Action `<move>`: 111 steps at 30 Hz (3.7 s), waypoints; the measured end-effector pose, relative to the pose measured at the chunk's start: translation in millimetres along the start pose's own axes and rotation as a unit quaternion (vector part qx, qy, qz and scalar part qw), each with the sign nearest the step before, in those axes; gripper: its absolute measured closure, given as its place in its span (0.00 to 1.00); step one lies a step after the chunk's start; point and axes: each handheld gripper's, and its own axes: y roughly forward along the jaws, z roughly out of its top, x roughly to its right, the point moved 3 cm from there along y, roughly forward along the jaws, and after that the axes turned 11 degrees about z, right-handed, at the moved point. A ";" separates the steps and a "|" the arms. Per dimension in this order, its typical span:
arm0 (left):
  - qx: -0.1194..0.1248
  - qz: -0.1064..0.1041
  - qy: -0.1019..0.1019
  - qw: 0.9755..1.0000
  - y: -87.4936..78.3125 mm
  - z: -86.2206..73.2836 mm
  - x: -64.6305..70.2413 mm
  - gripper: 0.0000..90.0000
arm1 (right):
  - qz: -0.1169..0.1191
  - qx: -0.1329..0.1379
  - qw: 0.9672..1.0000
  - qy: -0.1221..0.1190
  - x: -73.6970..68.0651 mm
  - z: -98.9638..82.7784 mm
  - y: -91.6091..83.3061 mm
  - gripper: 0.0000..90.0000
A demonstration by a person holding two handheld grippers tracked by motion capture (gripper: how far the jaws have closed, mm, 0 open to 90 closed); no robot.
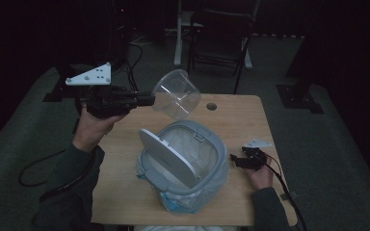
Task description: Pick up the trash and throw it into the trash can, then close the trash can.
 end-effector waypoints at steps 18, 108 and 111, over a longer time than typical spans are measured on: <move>0.005 -0.018 0.010 1.000 -2.8 8.0 10.1 0.93 | 0.000 0.000 1.000 0.000 0.0 0.0 0.0 0.35; 0.046 0.006 -0.071 0.996 -32.4 -30.2 -16.8 0.63 | 0.001 0.000 1.000 -0.001 0.1 0.4 0.5 0.34; 0.048 0.005 -0.074 0.996 -34.8 -33.7 -17.6 0.62 | 0.001 0.000 1.000 -0.001 0.1 0.4 0.6 0.34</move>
